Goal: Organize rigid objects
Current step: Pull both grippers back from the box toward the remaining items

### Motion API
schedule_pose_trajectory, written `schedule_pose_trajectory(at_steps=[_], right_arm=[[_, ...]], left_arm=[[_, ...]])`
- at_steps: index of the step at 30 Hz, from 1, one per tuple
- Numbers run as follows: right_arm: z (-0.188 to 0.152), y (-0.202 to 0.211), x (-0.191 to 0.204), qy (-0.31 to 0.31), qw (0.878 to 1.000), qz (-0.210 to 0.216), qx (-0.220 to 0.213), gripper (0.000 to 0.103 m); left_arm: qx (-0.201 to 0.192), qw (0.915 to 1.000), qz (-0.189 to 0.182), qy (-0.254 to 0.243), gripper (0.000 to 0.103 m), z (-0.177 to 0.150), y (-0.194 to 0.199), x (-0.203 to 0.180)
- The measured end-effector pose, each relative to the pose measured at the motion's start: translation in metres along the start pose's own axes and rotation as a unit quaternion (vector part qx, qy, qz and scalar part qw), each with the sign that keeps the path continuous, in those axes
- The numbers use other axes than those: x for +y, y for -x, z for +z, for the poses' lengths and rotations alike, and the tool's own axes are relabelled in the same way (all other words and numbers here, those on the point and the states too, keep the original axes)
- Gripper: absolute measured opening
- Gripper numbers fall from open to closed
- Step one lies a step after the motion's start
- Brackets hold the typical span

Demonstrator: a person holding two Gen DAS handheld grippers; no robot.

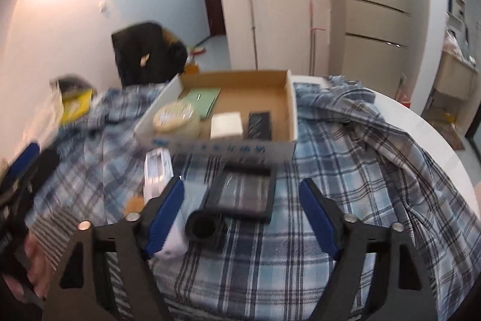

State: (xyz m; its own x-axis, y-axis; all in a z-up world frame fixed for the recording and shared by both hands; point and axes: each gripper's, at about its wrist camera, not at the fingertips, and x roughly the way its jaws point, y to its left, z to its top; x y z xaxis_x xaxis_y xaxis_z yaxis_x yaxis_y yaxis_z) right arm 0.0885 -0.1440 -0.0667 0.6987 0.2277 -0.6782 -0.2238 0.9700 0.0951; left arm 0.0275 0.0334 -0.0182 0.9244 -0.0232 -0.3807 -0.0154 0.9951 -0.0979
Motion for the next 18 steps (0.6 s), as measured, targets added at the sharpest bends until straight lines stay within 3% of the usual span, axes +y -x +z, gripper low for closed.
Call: schedule_pose_trajectory(at_steps=[3,7,16,18], right_arm=[[-0.007,-0.005,0.012,0.034,0.999,0.005,0.013,0.065],[-0.011,-0.02,0.012,0.027,0.998,0.025,0.057,0.051],[-0.013,-0.027,0.019,0.034,0.996,0.033,0.07,0.049],[-0.013,-0.026,0.019,0.035,0.996,0.032,0.07,0.045]], left_arm=[[-0.011,0.9997,-0.016,0.017,0.103,0.002,0.005,0.007],[-0.018,0.9998,-0.01,0.005,0.103,0.002,0.008,0.001],[-0.03,0.9991,-0.024,-0.02,0.103,0.001,0.015,-0.011],[-0.028,0.9992,-0.024,-0.016,0.103,0.001,0.014,-0.01]])
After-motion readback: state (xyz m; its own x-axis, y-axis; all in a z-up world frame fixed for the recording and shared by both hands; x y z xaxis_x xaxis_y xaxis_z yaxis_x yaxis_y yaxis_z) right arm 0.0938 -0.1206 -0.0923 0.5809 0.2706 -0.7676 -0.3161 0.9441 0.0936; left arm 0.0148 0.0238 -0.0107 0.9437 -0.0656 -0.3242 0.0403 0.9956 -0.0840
